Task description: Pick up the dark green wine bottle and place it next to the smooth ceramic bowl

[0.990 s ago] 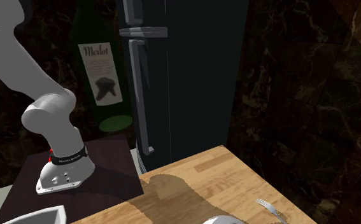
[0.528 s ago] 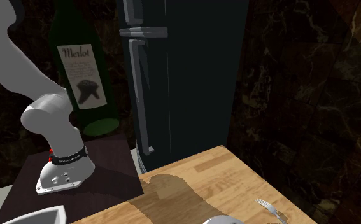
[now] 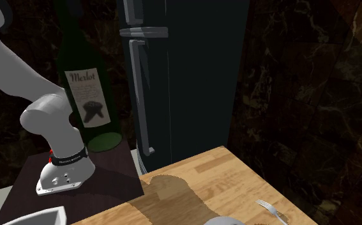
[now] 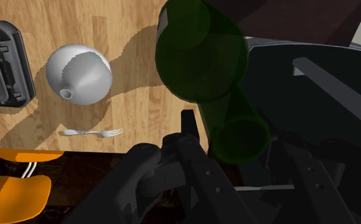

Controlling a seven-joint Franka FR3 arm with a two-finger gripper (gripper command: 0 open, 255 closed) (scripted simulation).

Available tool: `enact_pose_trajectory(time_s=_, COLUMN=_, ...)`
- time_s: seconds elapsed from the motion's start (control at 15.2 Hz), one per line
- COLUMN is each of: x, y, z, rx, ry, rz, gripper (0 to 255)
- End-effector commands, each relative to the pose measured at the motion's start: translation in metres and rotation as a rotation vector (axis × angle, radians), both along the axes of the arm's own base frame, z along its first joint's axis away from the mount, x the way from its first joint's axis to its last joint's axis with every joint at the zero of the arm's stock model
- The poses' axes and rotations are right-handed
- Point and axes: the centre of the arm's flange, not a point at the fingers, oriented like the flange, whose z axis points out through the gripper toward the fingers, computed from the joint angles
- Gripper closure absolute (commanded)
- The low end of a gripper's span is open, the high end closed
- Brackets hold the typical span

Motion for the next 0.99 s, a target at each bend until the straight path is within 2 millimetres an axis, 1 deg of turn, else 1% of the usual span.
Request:
enact_pose_trajectory(time_s=0.0, x=0.000, y=0.000, z=-0.010, rx=-0.001, ry=0.000, rz=0.000, gripper=255)
enact_pose_trajectory(time_s=0.92, x=0.000, y=0.000, z=-0.084, rx=-0.001, ry=0.000, rz=0.000, gripper=255)
